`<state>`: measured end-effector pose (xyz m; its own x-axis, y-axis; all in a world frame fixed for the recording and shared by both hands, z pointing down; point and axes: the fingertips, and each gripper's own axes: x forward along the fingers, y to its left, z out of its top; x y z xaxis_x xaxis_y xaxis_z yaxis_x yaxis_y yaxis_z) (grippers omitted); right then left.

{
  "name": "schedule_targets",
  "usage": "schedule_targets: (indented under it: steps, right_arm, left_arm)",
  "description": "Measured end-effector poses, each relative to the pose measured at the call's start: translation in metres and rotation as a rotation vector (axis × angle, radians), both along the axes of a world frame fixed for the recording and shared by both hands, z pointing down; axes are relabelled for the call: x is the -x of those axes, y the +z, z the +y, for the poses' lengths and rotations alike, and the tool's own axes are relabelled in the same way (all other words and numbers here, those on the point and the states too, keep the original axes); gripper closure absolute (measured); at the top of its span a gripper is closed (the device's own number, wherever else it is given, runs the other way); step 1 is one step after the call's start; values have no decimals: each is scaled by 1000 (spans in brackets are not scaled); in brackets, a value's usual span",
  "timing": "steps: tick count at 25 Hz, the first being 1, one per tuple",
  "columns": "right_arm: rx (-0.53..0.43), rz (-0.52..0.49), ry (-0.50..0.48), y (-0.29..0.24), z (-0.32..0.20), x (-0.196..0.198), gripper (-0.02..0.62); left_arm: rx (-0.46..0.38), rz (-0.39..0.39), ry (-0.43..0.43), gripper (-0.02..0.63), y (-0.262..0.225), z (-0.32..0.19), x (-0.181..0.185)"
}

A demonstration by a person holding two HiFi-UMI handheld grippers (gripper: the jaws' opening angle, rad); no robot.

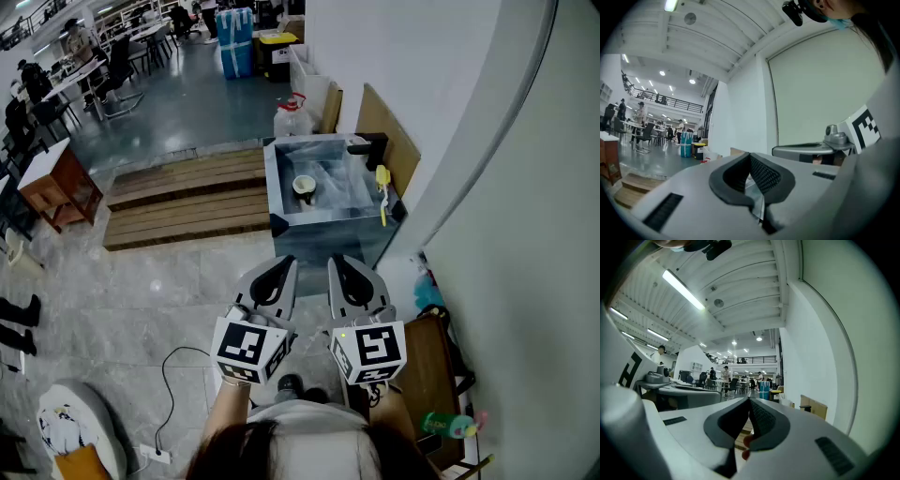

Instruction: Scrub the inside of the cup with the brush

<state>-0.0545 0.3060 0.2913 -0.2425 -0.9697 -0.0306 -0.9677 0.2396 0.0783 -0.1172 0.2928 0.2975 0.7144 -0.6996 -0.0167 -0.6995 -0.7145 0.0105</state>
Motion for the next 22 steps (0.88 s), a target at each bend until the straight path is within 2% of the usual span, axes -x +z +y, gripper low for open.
schedule_targets:
  steps: [6,11,22]
  right_arm:
    - [9,-45,28,6,-19,13,571]
    - [21,-46,39,12,-33,22,572]
    - [64,-45,91,26,-77,6,571]
  left_arm:
    - [-1,7,14,598,3,-19,19]
    - [11,4,34,598,11,-35,29]
    - [51,-1,72,598,28,-81,14]
